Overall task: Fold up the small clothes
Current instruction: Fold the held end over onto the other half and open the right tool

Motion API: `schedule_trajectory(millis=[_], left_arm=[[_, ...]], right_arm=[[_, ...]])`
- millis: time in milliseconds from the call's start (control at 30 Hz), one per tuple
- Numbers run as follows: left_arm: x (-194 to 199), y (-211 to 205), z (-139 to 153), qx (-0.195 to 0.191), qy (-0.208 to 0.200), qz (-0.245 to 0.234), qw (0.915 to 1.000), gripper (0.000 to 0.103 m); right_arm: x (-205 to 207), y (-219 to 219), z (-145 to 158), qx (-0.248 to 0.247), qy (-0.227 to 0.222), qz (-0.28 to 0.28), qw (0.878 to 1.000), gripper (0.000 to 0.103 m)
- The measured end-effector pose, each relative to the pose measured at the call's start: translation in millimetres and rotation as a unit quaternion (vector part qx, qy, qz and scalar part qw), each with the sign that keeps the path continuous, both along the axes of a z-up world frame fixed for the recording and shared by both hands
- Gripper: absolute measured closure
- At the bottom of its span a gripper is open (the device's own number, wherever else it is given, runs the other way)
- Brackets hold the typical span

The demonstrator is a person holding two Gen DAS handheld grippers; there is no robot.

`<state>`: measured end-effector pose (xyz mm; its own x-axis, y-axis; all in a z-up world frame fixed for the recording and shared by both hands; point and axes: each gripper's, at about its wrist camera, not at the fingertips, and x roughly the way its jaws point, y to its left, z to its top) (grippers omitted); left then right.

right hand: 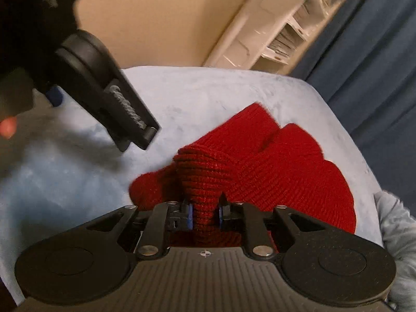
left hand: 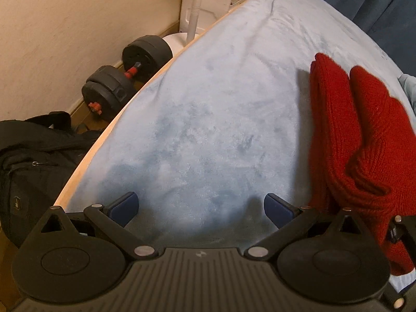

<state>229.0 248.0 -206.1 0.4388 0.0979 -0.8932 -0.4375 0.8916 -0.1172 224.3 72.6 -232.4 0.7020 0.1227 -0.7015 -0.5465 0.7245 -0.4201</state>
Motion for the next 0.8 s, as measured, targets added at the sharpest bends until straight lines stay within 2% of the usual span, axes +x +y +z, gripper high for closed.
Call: schedule_trajectory(millis=[200, 233, 267, 300, 333, 367, 433, 500, 567, 667, 700, 733, 767, 800], left_arm=[[0, -5, 7, -0.025, -0.020, -0.013, 0.9994, 0.000], [0, -6, 9, -0.029, -0.022, -0.013, 0.9993, 0.000], [1, -7, 11, -0.031, -0.025, -0.013, 0.9991, 0.000], [0, -8, 16, -0.033, -0.029, -0.015, 0.9989, 0.000], [0, -10, 21, -0.036, -0.035, -0.018, 0.9986, 0.000], [-1, -12, 27, -0.039, -0.043, -0.021, 0.9981, 0.000], [-4, -20, 40, -0.044, -0.065, -0.038, 0.9961, 0.000], [1, -33, 49, -0.040, -0.075, -0.067, 0.9941, 0.000], [6, -48, 52, -0.024, -0.076, -0.092, 0.9926, 0.000], [18, -68, 44, 0.034, -0.058, -0.106, 0.9921, 0.000], [21, -73, 39, 0.064, -0.048, -0.103, 0.9914, 0.000], [23, -74, 32, 0.091, -0.034, -0.096, 0.9907, 0.000], [20, -71, 26, 0.099, -0.027, -0.092, 0.9905, 0.000], [17, -66, 22, 0.093, -0.028, -0.087, 0.9915, 0.000]], right_arm=[[-11, 0, 20, 0.031, -0.007, 0.035, 0.999, 0.081], [-11, 0, 18, 0.028, -0.001, 0.039, 0.999, 0.073], [-14, -1, 14, 0.033, 0.017, 0.049, 0.998, 0.056], [-13, 1, 11, 0.035, 0.035, 0.061, 0.997, 0.047], [-23, 0, 12, 0.034, 0.035, 0.075, 0.996, 0.041], [-27, 2, 13, 0.031, 0.027, 0.086, 0.995, 0.040], [-34, -5, 20, 0.038, 0.030, 0.088, 0.995, 0.042], [-30, -21, 39, 0.084, 0.042, 0.057, 0.994, 0.048], [-28, -43, 58, 0.120, 0.027, -0.004, 0.992, 0.048], [-18, -80, 76, 0.129, -0.026, -0.128, 0.983, 0.048], [-12, -90, 76, 0.124, -0.034, -0.162, 0.978, 0.048], [-4, -97, 71, 0.114, -0.021, -0.187, 0.976, 0.047], [3, -102, 63, 0.107, 0.007, -0.196, 0.975, 0.048], [8, -106, 51, 0.103, 0.056, -0.190, 0.975, 0.048]])
